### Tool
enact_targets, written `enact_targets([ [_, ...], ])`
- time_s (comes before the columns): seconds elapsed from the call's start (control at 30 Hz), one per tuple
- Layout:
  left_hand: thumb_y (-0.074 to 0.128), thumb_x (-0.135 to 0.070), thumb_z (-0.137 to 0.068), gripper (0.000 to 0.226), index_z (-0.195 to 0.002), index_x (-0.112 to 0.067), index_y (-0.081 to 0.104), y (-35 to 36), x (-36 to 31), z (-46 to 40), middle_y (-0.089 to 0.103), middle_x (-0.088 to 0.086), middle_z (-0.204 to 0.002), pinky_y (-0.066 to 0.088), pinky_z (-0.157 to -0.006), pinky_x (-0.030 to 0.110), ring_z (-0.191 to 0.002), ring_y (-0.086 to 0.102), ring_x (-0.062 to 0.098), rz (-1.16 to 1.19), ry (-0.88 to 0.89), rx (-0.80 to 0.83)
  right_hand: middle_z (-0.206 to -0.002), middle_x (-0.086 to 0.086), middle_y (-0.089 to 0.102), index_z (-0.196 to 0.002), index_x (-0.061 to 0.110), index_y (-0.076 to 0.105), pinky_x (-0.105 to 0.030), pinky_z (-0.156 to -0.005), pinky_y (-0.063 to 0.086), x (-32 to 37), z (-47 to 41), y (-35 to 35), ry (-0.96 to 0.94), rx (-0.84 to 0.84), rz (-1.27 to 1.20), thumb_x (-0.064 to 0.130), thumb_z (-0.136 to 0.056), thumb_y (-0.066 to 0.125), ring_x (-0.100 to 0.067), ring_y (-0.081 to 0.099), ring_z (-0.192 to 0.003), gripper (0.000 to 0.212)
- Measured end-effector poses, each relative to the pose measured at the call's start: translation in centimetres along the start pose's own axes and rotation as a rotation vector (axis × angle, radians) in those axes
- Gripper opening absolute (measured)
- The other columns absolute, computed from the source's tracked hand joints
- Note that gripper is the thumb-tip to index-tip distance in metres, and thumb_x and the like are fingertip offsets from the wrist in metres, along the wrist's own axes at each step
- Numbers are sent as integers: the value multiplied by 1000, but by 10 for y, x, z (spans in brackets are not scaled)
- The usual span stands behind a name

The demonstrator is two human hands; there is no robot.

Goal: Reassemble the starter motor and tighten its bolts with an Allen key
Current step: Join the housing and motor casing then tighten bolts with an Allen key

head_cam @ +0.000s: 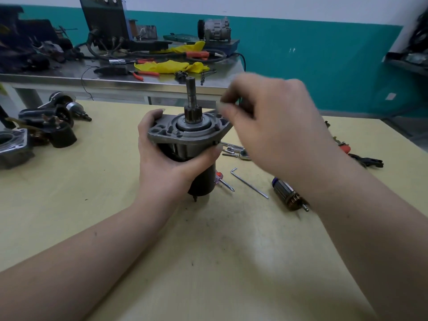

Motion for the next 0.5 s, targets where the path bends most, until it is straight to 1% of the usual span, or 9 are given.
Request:
enact_targets([
  [0.07,101,-45,-60,106,-146,-38,40,1,4,-4,64,-15,-135,58,-108,38,-126,68,9,36,-16,45,-75,11,72,-98,26,68,-37,-72,57,-12,-5,-9,12,-28,-325,27,-103,68,-10,69,-70,5],
  [0.1,101,-44,-61,105,-146,-39,40,2,7,-7,65,-16,-135,58,-107,36,-125,68,7,50,-30,72,-78,10,76,-98,25,66,-36,-76,59,-16,-7,-13,10,-25,-424,23,-103,68,-9,72,-73,6],
  [0.13,100,-43,-61,103,-145,-39,41,3,9,-10,66,-15,-136,58,-107,35,-125,68,7,64,-46,103,-84,10,78,-100,22,64,-32,-78,59,-19,-8,-16,-4,-21,-486,19,-104,67,-9,75,-79,5],
  [0.17,99,-42,-61,101,-145,-39,42,5,10,-13,66,-12,-138,57,-108,36,-126,68,8,78,-60,137,-90,9,79,-103,18,64,-25,-78,58,-20,-9,-19,-26,-19,-533,16,-104,66,-8,77,-84,3],
  [0.2,97,-40,-62,100,-146,-37,43,7,12,-16,66,-9,-140,56,-110,39,-128,68,11,92,-69,179,-95,6,79,-105,15,63,-22,-77,58,-19,-8,-23,-51,-21,-582,12,-105,64,-8,78,-88,3],
  [0.27,94,-37,-64,99,-148,-34,42,9,15,-20,65,-2,-144,52,-114,44,-132,66,17,115,-85,264,-99,-2,79,-105,14,60,-27,-72,60,-13,-6,-29,-94,-35,-727,8,-106,59,-16,78,-87,6],
  [0.33,92,-34,-66,95,-148,-35,43,11,20,-21,65,1,-145,49,-117,50,-134,65,23,137,-98,334,-98,-15,77,-103,13,56,-37,-69,61,-5,-3,-28,-104,-49,-917,6,-108,53,-32,77,-84,9],
  [0.4,90,-30,-69,93,-148,-35,42,12,21,-21,65,5,-145,47,-117,53,-137,63,28,144,-84,380,-97,-25,74,-102,9,53,-41,-68,60,1,2,-21,-90,-40,-1086,3,-109,47,-44,74,-83,11],
  [0.5,88,-24,-70,99,-154,-25,35,17,15,-19,61,14,-148,47,-118,56,-139,61,35,132,-47,456,-95,-29,73,-101,6,53,-42,-65,60,7,4,-9,-66,-11,-1195,2,-110,45,-49,72,-82,13],
])
Point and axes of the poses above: each hand's wrist, its own z-axis away from the middle knuckle, its own y-axis out of the palm, x = y × z, the point moved 10 cm from there along -z, towards the middle knuckle
